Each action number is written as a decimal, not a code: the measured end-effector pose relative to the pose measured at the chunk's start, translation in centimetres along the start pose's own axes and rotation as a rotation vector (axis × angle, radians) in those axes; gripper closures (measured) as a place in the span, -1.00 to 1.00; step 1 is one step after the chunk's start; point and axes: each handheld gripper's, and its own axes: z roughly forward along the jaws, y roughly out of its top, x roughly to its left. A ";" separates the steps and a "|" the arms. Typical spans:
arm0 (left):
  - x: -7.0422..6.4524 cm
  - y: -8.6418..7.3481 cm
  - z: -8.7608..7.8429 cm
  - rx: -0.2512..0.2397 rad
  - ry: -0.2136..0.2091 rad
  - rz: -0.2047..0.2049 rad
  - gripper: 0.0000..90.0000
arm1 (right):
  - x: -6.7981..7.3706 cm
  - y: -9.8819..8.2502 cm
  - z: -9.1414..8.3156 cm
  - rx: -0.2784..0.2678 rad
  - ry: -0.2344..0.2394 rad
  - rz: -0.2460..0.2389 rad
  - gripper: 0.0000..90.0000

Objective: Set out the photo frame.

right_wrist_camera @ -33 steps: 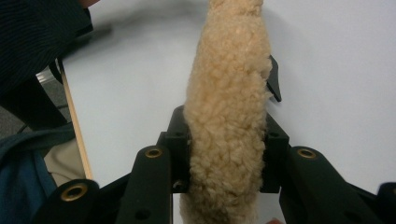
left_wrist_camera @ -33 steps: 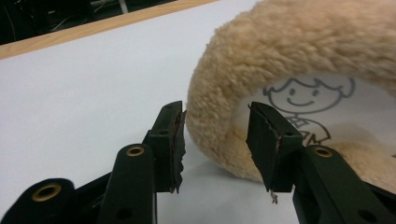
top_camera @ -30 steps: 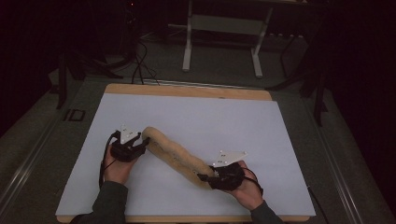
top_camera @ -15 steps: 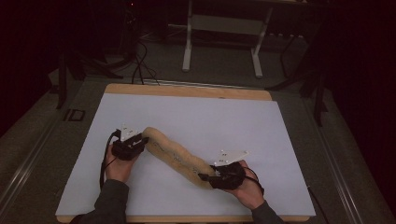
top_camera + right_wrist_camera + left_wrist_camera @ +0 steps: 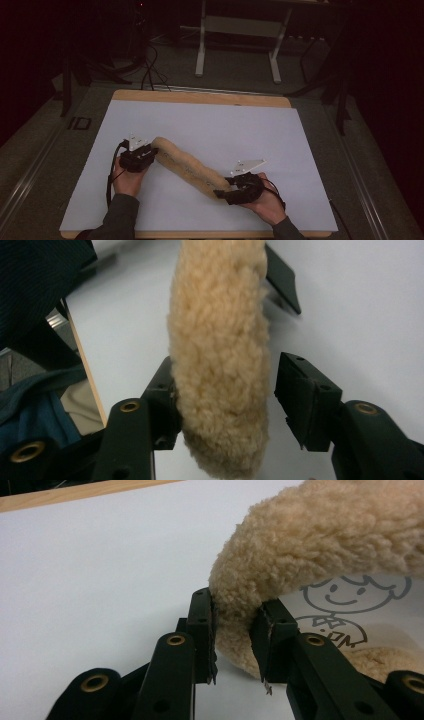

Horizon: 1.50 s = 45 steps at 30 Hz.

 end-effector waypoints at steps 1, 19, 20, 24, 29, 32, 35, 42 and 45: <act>0.0 0.0 0.0 0.001 -0.001 -0.001 0.62 | 0.0 -0.1 0.1 0.008 0.001 0.002 0.02; -0.2 -0.2 -0.2 -0.005 0.015 -0.036 0.62 | -0.2 -0.5 0.5 0.070 0.043 0.016 0.25; -0.2 -0.2 -0.3 -0.004 0.017 -0.037 0.62 | -0.2 -0.5 0.5 0.069 0.037 0.015 0.29; -0.2 -0.2 -0.4 -0.003 0.019 -0.037 0.62 | -0.6 -0.5 0.0 0.060 0.005 0.033 0.36; -0.3 -0.2 -0.4 -0.004 0.025 -0.043 0.62 | -1.1 -0.5 -0.2 0.049 -0.022 0.065 0.38; -0.3 -0.2 -0.5 -0.005 0.024 -0.052 0.61 | -1.3 -0.5 -0.3 0.038 -0.045 0.084 0.39; -0.5 -0.2 -0.6 0.000 0.026 -0.056 0.61 | -1.7 -0.6 -0.4 0.024 -0.077 0.108 0.40; -1.1 -0.1 -0.7 0.001 0.019 -0.034 0.62 | -2.8 -0.8 -1.0 -0.030 -0.193 0.179 0.39; -1.5 -0.1 -0.6 0.001 0.013 -0.027 0.62 | -3.2 -0.9 -1.4 -0.056 -0.230 0.194 0.39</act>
